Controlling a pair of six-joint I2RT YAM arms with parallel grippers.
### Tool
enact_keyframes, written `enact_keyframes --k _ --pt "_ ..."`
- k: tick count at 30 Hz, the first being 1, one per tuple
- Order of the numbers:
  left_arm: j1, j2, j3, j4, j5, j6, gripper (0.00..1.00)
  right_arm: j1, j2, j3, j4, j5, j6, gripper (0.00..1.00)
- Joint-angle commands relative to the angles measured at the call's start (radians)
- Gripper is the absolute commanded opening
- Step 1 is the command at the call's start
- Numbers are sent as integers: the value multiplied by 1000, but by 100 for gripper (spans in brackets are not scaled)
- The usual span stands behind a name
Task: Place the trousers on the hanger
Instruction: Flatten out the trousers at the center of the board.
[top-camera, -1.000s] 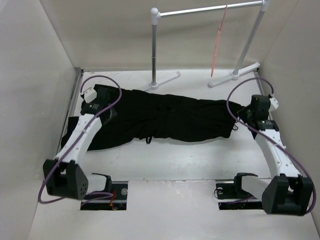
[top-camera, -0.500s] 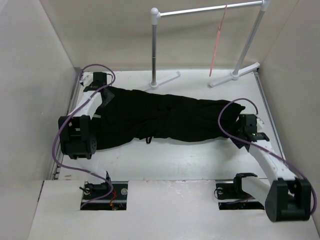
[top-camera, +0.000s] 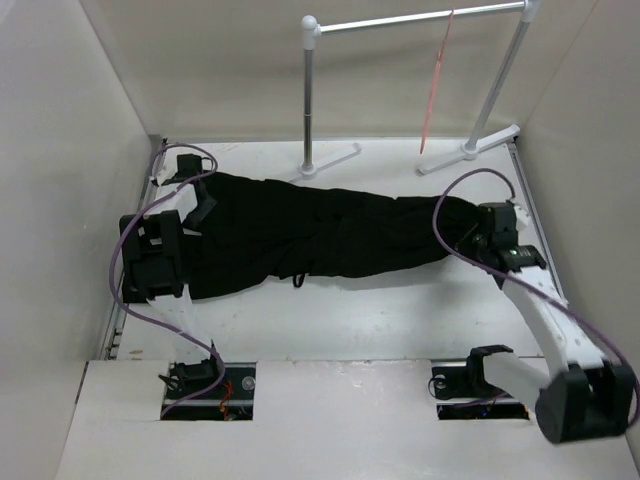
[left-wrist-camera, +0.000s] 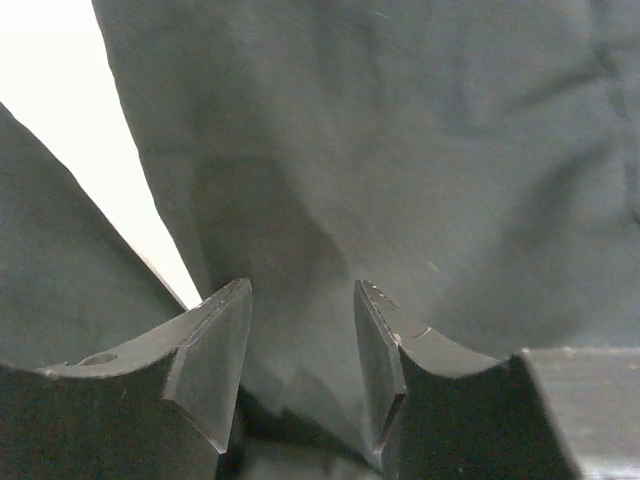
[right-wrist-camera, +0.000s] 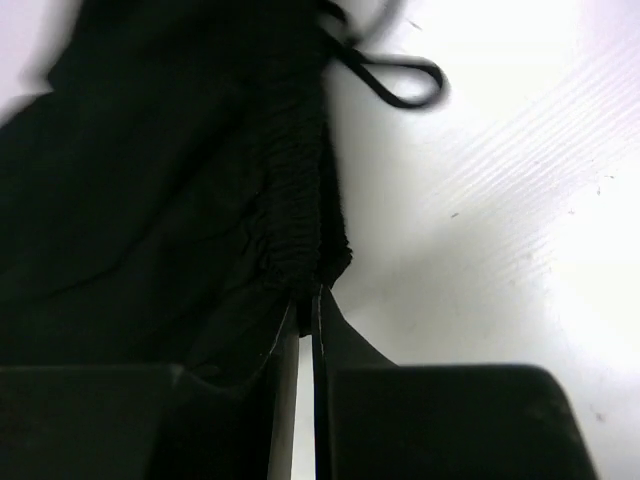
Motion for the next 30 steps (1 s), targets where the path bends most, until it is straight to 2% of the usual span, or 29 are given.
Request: enact_keyframes --k 1,5,8,9,10,11,13,15,19,22,24,27,30 --pt "42 36 61 -3 -40 -11 42 38 -228 134 -256 23 -34 9" --pt "77 43 98 -24 -37 -13 42 26 -377 200 -483 -5 -45 10" --pt "80 21 120 -24 -39 -8 42 -42 -397 179 -467 13 -94 10" --pt "79 15 127 -27 -32 -5 42 -62 -377 173 -441 -3 -100 14" --pt "79 7 135 -39 -32 -5 42 -74 -357 168 -415 -25 -106 22" --pt "79 -2 140 -52 -40 -5 43 -74 -336 166 -393 -59 -111 40" --pt "84 -22 141 -59 -42 -5 44 -16 -305 153 -389 -121 -103 68" --pt "91 -37 140 -66 -42 -5 44 10 -331 107 -369 -126 -86 77" --pt "90 -111 112 -81 -32 -20 44 -138 -414 19 -272 -106 -65 79" --pt "3 -210 39 -64 -8 -31 43 -224 -342 -28 -182 -83 -36 74" --pt "-135 -299 -35 -52 4 -20 40 -267 -272 -39 -98 -51 -23 66" --pt "-409 -416 -144 -32 7 -16 35 -318 -134 -13 -11 -4 -31 57" --pt "-630 -471 -204 -24 14 -25 33 -367 34 11 56 25 -33 60"
